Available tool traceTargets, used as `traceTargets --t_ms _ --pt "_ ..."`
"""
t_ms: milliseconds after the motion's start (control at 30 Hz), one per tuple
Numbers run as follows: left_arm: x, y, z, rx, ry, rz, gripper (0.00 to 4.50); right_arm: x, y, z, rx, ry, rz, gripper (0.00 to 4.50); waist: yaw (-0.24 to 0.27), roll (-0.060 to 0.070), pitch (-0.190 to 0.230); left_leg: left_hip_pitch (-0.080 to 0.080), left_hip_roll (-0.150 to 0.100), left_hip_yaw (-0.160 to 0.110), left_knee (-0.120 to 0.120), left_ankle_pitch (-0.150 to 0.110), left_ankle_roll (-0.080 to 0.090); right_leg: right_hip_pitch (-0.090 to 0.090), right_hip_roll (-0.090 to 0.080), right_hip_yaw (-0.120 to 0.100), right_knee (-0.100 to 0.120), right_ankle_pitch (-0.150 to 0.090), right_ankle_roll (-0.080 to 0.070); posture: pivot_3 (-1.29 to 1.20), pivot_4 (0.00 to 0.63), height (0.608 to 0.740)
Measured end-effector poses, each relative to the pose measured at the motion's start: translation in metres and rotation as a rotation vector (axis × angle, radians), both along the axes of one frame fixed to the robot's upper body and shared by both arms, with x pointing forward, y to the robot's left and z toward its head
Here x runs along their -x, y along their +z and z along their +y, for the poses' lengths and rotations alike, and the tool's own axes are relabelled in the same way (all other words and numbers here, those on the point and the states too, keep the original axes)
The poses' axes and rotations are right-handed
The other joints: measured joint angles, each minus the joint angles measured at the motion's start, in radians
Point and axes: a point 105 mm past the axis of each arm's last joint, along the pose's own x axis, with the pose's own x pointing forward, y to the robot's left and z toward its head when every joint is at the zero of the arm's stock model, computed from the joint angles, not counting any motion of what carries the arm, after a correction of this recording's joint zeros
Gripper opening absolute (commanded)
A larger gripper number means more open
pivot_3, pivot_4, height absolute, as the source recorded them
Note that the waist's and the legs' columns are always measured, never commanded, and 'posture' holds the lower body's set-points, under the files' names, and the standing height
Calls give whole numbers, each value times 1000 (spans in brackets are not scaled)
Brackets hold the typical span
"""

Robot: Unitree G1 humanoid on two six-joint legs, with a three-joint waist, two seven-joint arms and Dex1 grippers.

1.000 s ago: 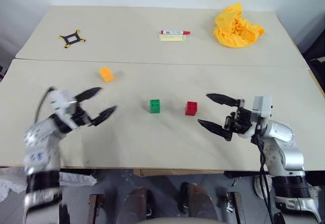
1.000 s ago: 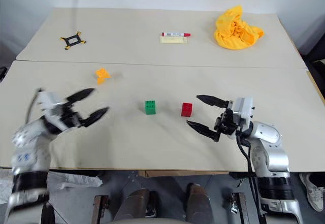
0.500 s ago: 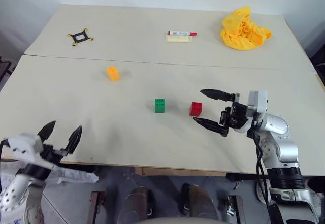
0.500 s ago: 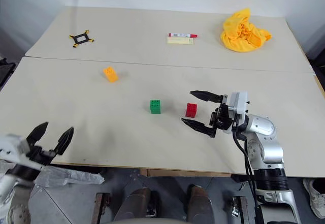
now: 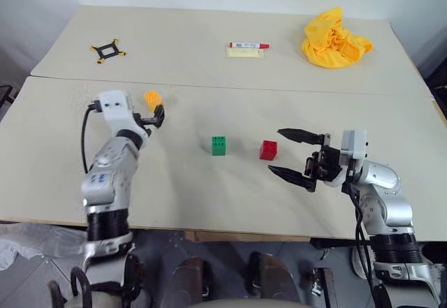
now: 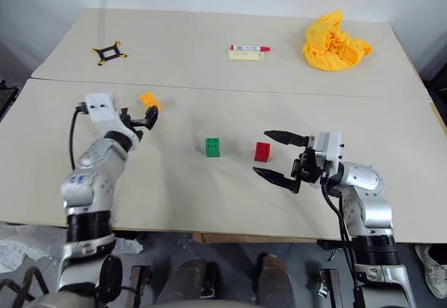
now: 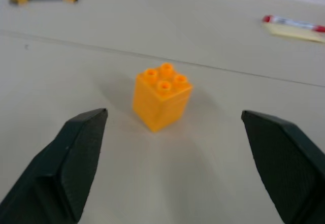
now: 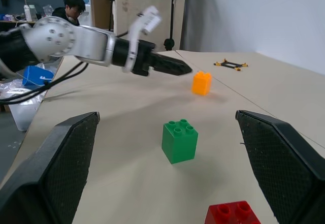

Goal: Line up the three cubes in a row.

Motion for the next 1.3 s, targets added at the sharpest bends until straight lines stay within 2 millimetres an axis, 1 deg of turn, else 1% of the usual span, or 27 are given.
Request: traceTargets --t_ms 133,267,367,467,567,667,733,767,900,933,1033,1100,1167,1233,1300 --pt "-18 -10 -3 -22 39 46 4481 2 -3 -1 -1 -14 8 4500 2 0 0 0 0 0 0 0 0 0 0 0 0 0 0 0 150 740" --pt "-34 -2 -11 -30 39 26 4481 3 -4 -1 -3 -21 10 4500 5 0 0 -1 -1 0 0 0 0 0 -1 0 0 0 1 0 150 740" --pt "-40 1 -20 -30 23 13 4481 4 -3 0 -4 -23 7 4500 4 0 0 -1 -1 0 0 0 0 0 -1 -1 0 0 1 0 150 740" --pt "-46 -4 -28 -21 15 27 4481 3 -3 0 -5 -25 7 4500 3 -1 0 -1 -1 0 0 0 0 0 0 -1 -1 0 1 0 150 740" --pt "-49 -9 -29 -18 20 36 4481 3 -3 0 -7 -24 8 4500 2 -1 0 -1 -1 0 0 0 0 0 0 -1 0 0 1 0 150 740" --pt "-50 -9 -28 -17 25 21 3872 3 -3 1 -11 -23 9 4500 2 -1 0 -1 -1 0 0 0 0 0 0 -1 0 0 1 0 150 740" --pt "-50 -7 -27 -17 28 8 3245 3 -4 2 -13 -20 11 4500 2 -1 0 -1 -1 0 0 0 0 0 0 -1 0 0 1 0 150 740" --pt "-50 -7 -27 -17 29 3 3007 3 -4 3 -16 -19 11 4500 2 -1 0 -1 -1 0 0 0 0 0 0 -1 0 0 1 0 150 740" --pt "-50 -4 -19 -24 38 -11 1628 3 -4 3 -19 -19 13 4500 2 -1 0 -1 -1 0 0 0 0 0 -1 -1 0 0 1 0 150 740" --pt "-49 -3 -16 -31 37 -14 1461 3 -4 3 -21 -19 14 4500 2 -1 0 -1 -1 0 0 0 0 0 0 -1 0 0 1 0 150 740" --pt "-47 -4 -9 -49 1 -29 1464 3 -5 4 -25 -22 18 4500 1 -1 0 -1 -1 0 0 0 0 0 0 -1 0 0 1 0 150 740" --pt "-40 -4 -6 -72 -123 -67 1464 3 -6 5 -30 -24 21 4500 -2 -1 0 -1 0 0 0 0 0 -1 0 -1 0 0 1 0 150 740" --pt "-29 -1 0 -84 -267 -107 1464 4 -9 3 -32 -35 36 4500 -6 -1 0 -1 0 0 0 0 0 -1 0 -1 0 0 1 0 150 740" --pt "-13 11 10 -145 -429 -147 1464 6 -11 2 -29 -41 42 4500 -14 -1 0 -1 0 1 0 0 0 -1 1 -1 0 0 1 0 150 740" --pt "7 28 23 -249 -597 -199 1464 9 -15 -2 -17 -50 53 4500 -24 0 0 -1 1 1 -1 0 -1 -1 1 -1 0 0 0 0 150 740"
